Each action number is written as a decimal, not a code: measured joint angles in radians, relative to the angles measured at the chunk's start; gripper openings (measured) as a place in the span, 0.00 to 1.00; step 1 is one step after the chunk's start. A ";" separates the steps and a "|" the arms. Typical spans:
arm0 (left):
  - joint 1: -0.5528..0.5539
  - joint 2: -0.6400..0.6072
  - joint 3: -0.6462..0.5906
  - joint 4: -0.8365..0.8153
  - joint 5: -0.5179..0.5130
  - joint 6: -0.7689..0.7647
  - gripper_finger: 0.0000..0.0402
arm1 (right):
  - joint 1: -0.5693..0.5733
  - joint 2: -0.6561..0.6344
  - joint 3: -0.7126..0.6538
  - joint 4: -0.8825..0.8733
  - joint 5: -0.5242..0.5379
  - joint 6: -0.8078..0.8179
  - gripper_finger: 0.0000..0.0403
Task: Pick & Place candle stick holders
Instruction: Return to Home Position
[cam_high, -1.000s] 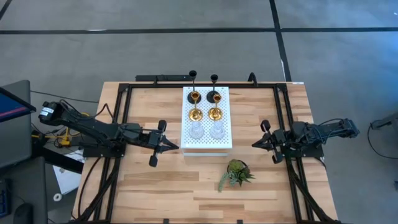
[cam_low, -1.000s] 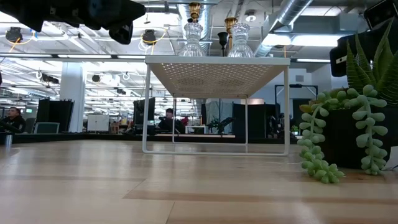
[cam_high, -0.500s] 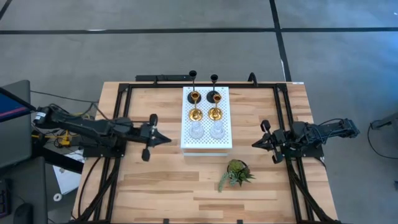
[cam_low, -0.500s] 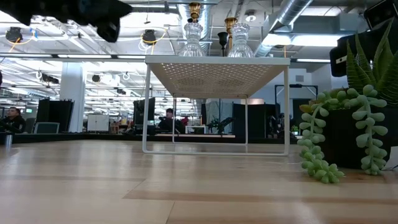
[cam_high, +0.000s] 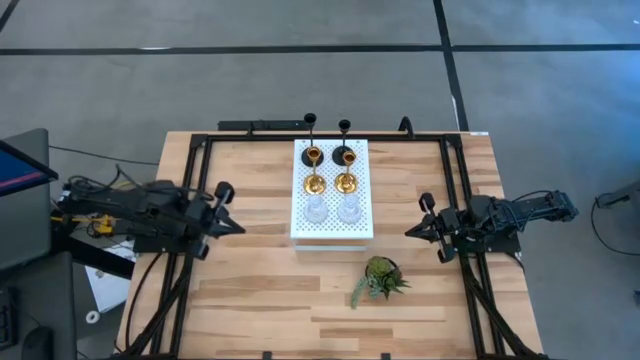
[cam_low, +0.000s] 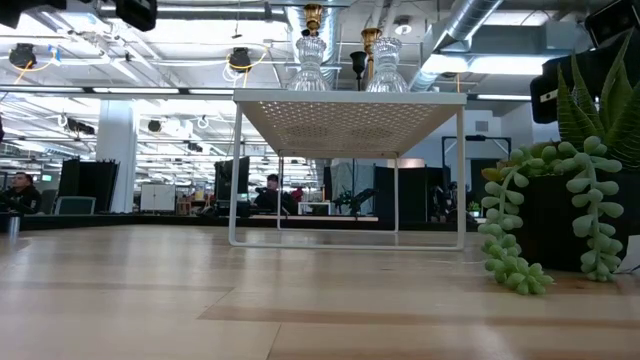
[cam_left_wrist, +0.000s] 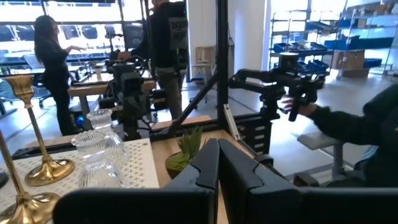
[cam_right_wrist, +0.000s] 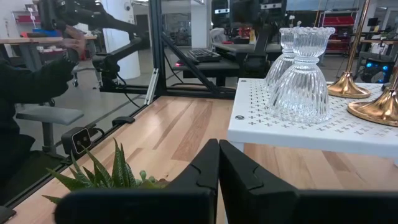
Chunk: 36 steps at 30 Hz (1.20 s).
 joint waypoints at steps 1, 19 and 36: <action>0.000 -0.016 0.000 -0.012 0.000 -0.009 0.01 | 0.000 0.000 0.000 0.000 0.000 0.000 0.00; 0.000 -0.226 0.000 -0.187 0.003 -0.038 0.01 | 0.000 0.000 0.000 0.000 0.000 0.000 0.00; 0.000 -0.234 -0.220 -0.045 0.008 -0.025 0.01 | 0.000 -0.001 0.000 0.000 0.000 -0.001 0.00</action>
